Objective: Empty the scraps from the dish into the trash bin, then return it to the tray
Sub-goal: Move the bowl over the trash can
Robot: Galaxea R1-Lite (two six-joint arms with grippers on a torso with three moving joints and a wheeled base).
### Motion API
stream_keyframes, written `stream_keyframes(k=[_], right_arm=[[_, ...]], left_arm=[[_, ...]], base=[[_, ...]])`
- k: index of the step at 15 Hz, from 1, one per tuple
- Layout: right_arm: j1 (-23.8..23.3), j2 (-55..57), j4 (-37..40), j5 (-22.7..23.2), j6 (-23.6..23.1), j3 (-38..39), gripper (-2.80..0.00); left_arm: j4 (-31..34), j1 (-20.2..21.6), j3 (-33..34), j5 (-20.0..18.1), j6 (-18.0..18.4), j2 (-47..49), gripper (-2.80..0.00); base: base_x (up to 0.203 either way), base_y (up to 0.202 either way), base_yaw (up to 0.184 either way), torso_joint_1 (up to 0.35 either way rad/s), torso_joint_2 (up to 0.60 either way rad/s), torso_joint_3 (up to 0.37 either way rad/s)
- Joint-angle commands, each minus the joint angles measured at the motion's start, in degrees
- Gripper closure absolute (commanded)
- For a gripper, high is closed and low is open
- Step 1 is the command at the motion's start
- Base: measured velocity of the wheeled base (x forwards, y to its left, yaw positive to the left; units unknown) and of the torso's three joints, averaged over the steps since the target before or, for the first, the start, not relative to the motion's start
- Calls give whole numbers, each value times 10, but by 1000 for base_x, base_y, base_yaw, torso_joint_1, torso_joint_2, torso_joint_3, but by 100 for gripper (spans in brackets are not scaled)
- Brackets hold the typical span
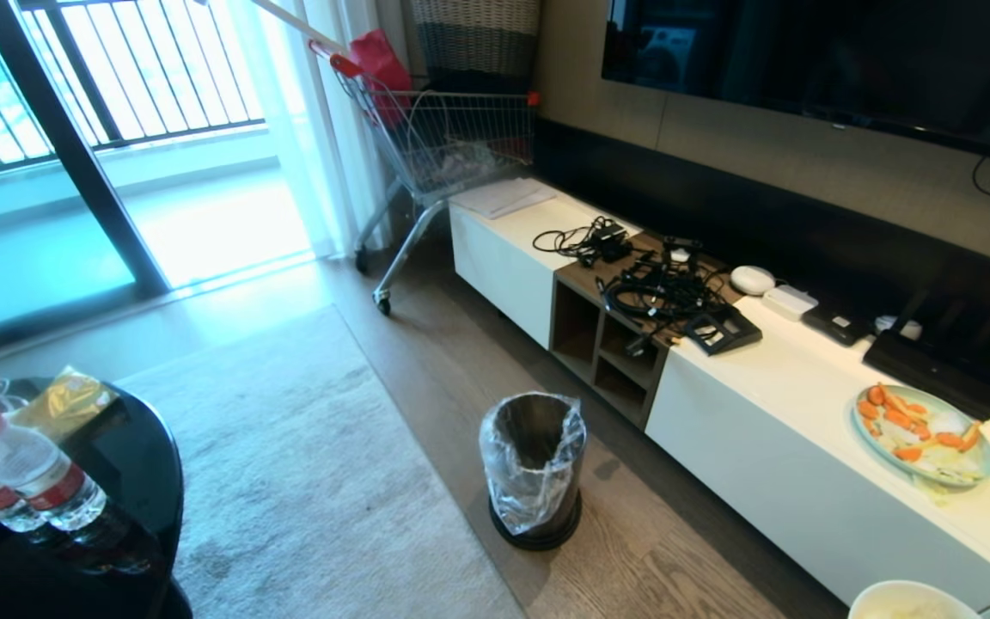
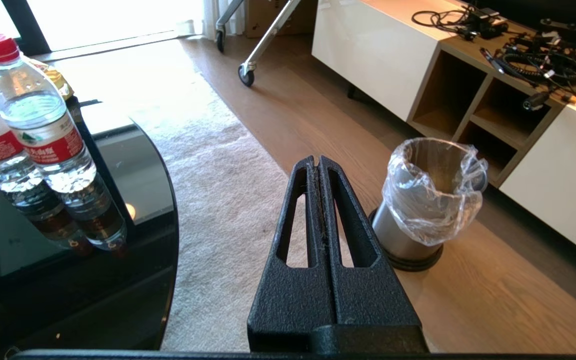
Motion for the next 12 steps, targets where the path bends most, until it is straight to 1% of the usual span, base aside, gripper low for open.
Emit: stream_keyframes(k=[1,2,12], right_arm=[[0,1,1,1,1,0,0],[0,1,1,1,1,0,0],[0,4,1,1,2,0,0]], left_arm=[[0,0,0,0,0,0,0],[0,0,0,0,0,0,0],[0,0,0,0,0,0,0]], base=[[144,0,5,5,4,5],[55,0,4,12,2,-2],[0,0,0,0,0,0]])
